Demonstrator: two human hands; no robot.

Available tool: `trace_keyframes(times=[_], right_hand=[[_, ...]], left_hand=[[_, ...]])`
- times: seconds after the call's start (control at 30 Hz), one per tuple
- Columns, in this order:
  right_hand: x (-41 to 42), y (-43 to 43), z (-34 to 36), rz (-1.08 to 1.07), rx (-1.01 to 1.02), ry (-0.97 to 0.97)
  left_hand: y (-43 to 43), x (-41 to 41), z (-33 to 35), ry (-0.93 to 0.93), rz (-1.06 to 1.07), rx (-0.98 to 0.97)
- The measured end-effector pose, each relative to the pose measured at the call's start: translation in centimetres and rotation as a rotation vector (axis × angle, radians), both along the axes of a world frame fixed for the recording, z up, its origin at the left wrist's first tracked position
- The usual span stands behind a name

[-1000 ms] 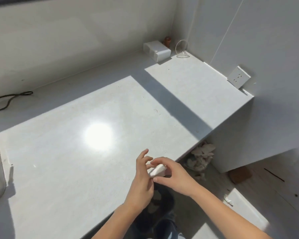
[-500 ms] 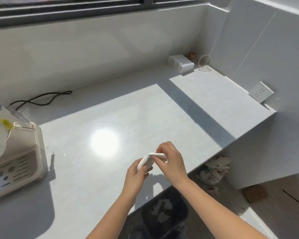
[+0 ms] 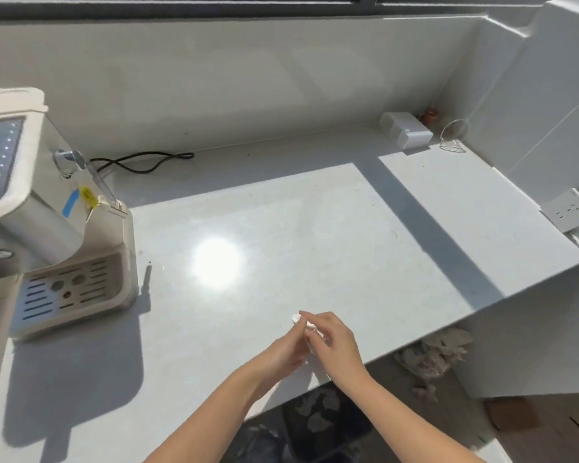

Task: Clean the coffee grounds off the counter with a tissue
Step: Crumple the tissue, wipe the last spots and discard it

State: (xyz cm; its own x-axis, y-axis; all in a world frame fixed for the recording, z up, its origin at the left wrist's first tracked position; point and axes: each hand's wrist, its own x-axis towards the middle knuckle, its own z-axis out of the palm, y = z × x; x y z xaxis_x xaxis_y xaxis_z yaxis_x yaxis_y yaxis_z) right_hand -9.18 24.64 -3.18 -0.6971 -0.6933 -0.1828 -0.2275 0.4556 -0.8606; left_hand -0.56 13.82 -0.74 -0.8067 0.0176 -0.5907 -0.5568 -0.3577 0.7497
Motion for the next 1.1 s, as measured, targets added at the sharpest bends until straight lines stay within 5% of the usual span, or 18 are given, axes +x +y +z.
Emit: trace_keyframes(times=[0.2, 0.3, 0.4, 0.6, 0.67, 0.8, 0.9, 0.97, 1.1], right_hand=[[-1.1, -2.5, -0.4, 0.2, 0.094, 0.557], [-2.2, -1.8, -1.1, 0.377, 0.258, 0.503], [-4.6, -1.6, -1.6, 0.401, 0.278, 0.54], [-13.0, -9.9, -1.9, -0.208, 0.297, 0.378], [-12.6, -14.4, -2.2, -0.162, 0.269, 0.382], [-4.0, -19.5, -3.1, 0.365, 0.146, 0.463], [-2.4, -19.4, -3.5, 0.558, 0.053, 0.553], [-5.2, -20.1, -3.5, 0.554, 0.042, 0.62], [-13.9, -25.3, -3.2, 0.165, 0.257, 0.614]], left_hand=[[-4.2, 0.9, -1.8, 0.059, -0.043, -0.915], [-9.1, 2.8, -4.7, 0.086, 0.005, -1.242], [-13.1, 3.3, -6.7, -0.098, -0.015, -1.479], [-13.2, 2.1, -7.9, -0.235, 0.165, -1.517], [-13.5, 2.1, -8.2, -0.237, 0.209, -1.499], [-13.6, 2.0, -8.0, -0.282, 0.316, -1.455], [-13.8, 2.0, -8.1, -0.311, 0.264, -1.5], [-13.8, 2.0, -8.1, -0.318, 0.235, -1.514], [-13.8, 2.1, -8.0, -0.335, 0.24, -1.504]])
